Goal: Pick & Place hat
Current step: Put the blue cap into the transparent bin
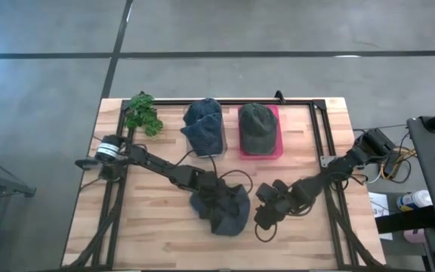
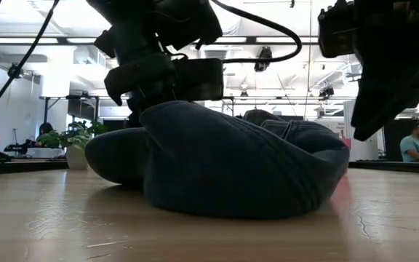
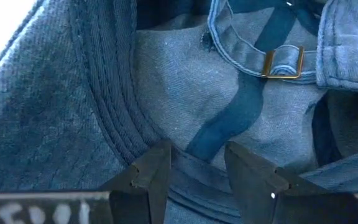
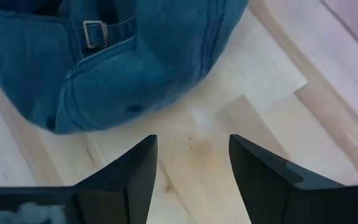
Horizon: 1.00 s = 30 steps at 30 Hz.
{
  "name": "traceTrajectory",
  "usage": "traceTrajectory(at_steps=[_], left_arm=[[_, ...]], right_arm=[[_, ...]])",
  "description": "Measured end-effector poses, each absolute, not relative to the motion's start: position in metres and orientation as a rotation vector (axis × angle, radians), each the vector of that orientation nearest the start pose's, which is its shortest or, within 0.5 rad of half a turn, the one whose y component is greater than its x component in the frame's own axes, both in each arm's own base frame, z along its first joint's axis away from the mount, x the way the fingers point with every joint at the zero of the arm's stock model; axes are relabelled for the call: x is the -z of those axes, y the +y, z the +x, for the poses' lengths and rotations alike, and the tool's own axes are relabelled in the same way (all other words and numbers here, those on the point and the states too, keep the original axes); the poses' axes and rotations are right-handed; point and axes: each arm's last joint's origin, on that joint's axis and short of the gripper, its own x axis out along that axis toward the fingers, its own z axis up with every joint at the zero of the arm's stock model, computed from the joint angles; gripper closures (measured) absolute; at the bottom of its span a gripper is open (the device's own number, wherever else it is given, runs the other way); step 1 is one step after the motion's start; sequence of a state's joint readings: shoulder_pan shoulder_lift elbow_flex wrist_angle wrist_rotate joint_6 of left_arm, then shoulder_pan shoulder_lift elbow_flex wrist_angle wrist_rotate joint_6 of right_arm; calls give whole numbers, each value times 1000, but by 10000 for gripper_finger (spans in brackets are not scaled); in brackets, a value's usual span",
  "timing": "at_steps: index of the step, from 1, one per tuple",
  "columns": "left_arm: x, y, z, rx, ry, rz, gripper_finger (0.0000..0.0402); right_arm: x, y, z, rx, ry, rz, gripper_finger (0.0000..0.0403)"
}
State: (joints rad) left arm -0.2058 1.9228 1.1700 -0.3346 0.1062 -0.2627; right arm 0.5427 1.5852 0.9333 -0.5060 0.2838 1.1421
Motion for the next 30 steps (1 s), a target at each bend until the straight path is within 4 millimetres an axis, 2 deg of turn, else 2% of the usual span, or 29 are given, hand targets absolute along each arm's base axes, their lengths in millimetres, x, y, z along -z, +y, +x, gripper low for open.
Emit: traceTrajectory(at_steps=[5,16,19,22,24,26,30], left_arm=[[-143,-81,371,146,1063,-187,248],[-158,-86,397,199,761,-217,248],[-175,-87,404,209,718,-200,248],[-203,-87,407,190,687,-183,248],[-217,-86,405,174,716,-149,248],[-218,-84,400,161,794,-124,248],[-189,-81,382,123,1042,-103,248]], right_arm=[[-179,139,260,367,1039,567,209],[-179,138,260,343,1047,534,209],[-178,138,260,330,1051,511,209],[-178,138,260,317,1053,490,209],[-179,138,260,308,1051,494,209],[-179,140,261,277,1052,504,209],[-173,142,276,164,1016,527,209]])
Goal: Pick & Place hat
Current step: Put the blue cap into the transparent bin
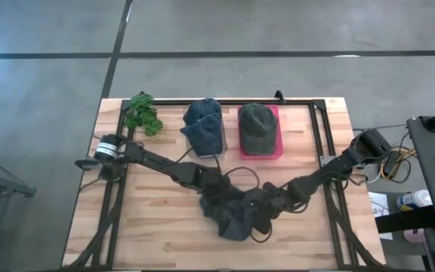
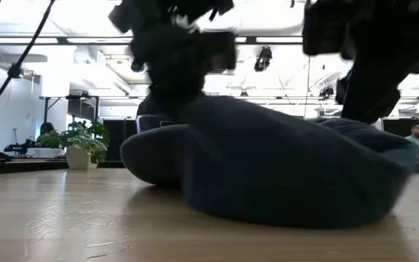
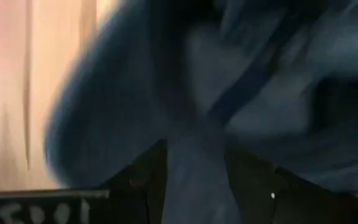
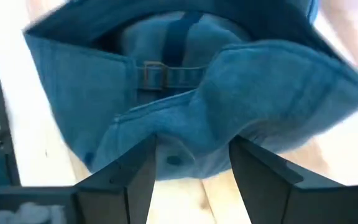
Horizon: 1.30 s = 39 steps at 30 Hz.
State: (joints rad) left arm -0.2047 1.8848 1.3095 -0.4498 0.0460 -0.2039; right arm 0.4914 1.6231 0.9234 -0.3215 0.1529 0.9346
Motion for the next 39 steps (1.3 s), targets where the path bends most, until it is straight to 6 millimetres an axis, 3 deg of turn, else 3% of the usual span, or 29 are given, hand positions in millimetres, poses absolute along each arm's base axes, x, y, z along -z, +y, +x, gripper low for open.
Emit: traceTrajectory(at_steps=[6,15,22,27,30,34,39], left_arm=[[-157,-78,361,65,1142,-164,248],[-142,-90,356,93,1037,-279,248],[-145,-94,362,117,963,-304,248],[-144,-94,363,99,959,-334,248],[-144,-95,363,80,958,-362,248],[-143,-98,364,54,942,-400,248],[-143,-103,367,38,898,-450,248]], right_arm=[[-149,136,287,250,1040,571,209],[-138,102,274,724,1032,504,209],[-168,113,263,554,1030,465,209],[-202,117,233,485,1043,446,209],[-216,124,219,350,1051,520,209],[-208,143,221,136,962,661,209],[-163,152,236,135,966,700,209]])
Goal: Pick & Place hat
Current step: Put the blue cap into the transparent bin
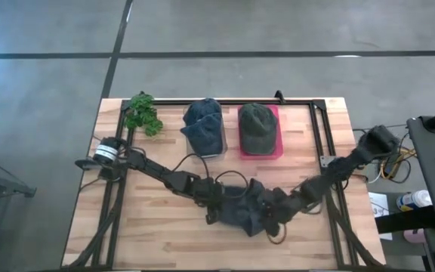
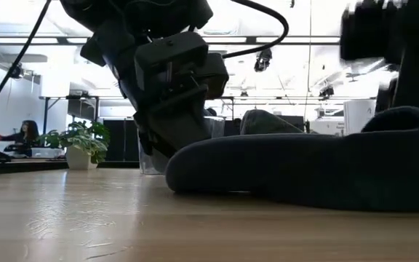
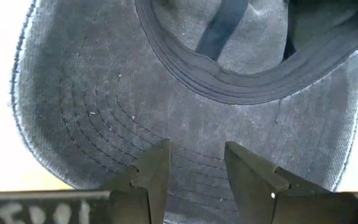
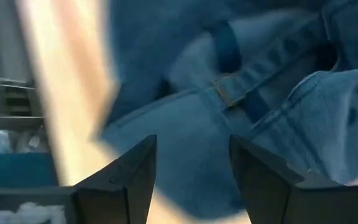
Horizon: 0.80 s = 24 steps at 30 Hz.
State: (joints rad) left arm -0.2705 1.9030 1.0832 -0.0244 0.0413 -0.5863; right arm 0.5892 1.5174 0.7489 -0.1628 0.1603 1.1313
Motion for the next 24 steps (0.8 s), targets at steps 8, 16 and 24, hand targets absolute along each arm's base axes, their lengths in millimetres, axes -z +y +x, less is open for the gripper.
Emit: traceTrajectory(at_steps=[8,16,24], left_arm=[[-137,-120,375,38,875,-478,248],[-132,-140,389,99,864,-438,248],[-141,-141,393,86,834,-410,248]], right_arm=[[-118,163,261,156,987,692,209],[-130,157,278,187,861,695,209],[-124,151,267,259,1021,700,209]])
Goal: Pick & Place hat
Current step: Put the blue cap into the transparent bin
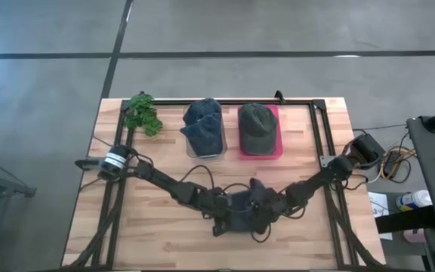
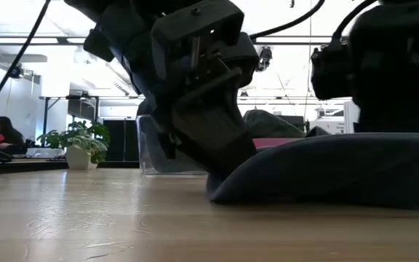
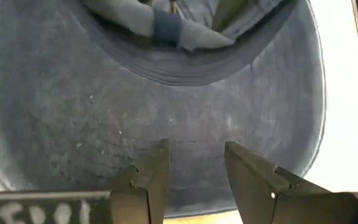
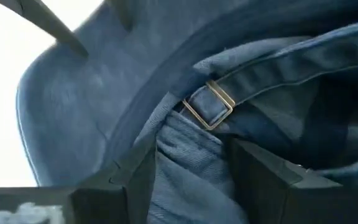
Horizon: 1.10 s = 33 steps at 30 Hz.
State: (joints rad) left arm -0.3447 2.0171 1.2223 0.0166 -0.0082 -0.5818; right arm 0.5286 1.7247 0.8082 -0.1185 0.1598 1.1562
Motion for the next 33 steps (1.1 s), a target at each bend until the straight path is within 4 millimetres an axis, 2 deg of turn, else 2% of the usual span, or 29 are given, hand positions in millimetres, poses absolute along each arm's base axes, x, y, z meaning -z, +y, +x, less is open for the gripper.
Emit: traceTrajectory(at_steps=[3,8,10,15,17,19,21,26,33], left_arm=[[-151,-141,396,70,797,-385,248],[-190,-141,405,38,671,-376,248],[-199,-142,407,43,651,-359,248],[-207,-138,400,-81,802,-200,248],[-209,-133,394,-170,872,-130,248],[-209,-126,391,-236,910,-75,248],[-208,-118,391,-257,931,-45,248],[-207,-93,403,-140,937,-69,248],[-204,-50,413,69,959,-194,248]], right_arm=[[-124,155,262,245,1044,679,209],[-123,153,257,273,1104,645,209],[-120,150,253,299,1132,621,209],[-135,150,245,305,1085,586,209],[-150,150,242,312,1037,580,209],[-163,149,239,313,1012,579,209],[-166,148,234,320,1032,567,209],[-174,149,232,301,1018,646,209],[-160,153,239,347,1019,706,209]])
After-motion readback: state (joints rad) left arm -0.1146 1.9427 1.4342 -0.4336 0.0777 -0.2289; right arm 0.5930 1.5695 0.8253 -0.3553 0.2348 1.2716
